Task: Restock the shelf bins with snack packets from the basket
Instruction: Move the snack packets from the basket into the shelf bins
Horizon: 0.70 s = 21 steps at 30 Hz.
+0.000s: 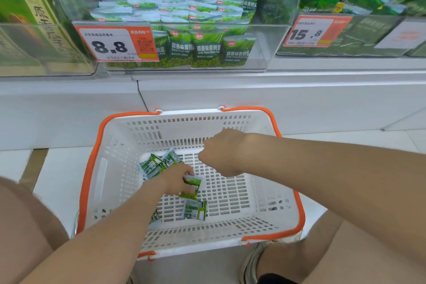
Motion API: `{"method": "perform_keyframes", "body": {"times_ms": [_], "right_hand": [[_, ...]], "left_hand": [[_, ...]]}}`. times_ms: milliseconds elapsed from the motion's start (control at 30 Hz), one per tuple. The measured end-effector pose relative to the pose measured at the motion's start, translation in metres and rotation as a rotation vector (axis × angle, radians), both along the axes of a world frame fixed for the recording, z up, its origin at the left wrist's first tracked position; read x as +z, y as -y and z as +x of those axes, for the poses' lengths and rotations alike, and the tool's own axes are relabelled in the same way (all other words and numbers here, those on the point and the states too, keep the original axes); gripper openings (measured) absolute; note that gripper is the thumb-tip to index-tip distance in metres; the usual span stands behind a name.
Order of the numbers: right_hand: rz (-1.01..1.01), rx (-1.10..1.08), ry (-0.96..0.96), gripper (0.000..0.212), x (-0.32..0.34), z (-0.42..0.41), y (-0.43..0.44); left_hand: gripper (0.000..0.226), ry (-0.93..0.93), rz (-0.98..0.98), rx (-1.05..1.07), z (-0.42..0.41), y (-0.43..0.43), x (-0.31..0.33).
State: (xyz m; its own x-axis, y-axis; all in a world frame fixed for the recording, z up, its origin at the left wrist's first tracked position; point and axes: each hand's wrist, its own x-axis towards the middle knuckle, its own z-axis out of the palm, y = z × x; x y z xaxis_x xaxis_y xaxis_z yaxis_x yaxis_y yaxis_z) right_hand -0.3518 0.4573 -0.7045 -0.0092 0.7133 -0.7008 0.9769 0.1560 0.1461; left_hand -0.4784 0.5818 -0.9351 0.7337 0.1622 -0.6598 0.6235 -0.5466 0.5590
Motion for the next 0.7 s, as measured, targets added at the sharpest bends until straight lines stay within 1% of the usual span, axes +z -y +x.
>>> {"method": "perform_keyframes", "body": {"times_ms": [67,133,200,300,333,400,500,667,700], "right_hand": [[0.015,-0.051,-0.026,0.014,0.004,0.005,0.0],[0.047,-0.118,-0.052,0.009,0.007,0.013,0.0],[0.119,-0.234,-0.104,0.021,0.01,0.026,0.002],[0.201,-0.384,-0.234,0.034,0.019,0.045,0.003],[0.234,-0.422,-0.281,0.032,0.023,0.051,0.003],[0.301,-0.504,-0.364,0.022,0.03,0.06,0.003],[0.32,-0.604,-0.452,0.013,0.038,0.067,0.003],[0.442,-0.611,-0.458,0.014,0.053,0.06,0.006],[0.473,-0.583,-0.434,0.017,0.06,0.057,0.006]], "left_hand": [[0.051,0.095,-0.155,0.161,0.01,-0.002,0.026],[0.055,0.207,-0.267,0.28,0.02,-0.001,0.058],[0.055,0.31,-0.28,0.321,0.031,0.002,0.092],[0.064,0.421,-0.299,0.367,0.04,0.006,0.138],[0.066,0.455,-0.32,0.387,0.042,0.006,0.149],[0.065,0.511,-0.356,0.424,0.043,0.006,0.164],[0.062,0.555,-0.389,0.449,0.04,0.007,0.179],[0.064,0.629,-0.295,0.449,0.042,0.01,0.205],[0.062,0.658,-0.268,0.446,0.043,0.011,0.214]]}}
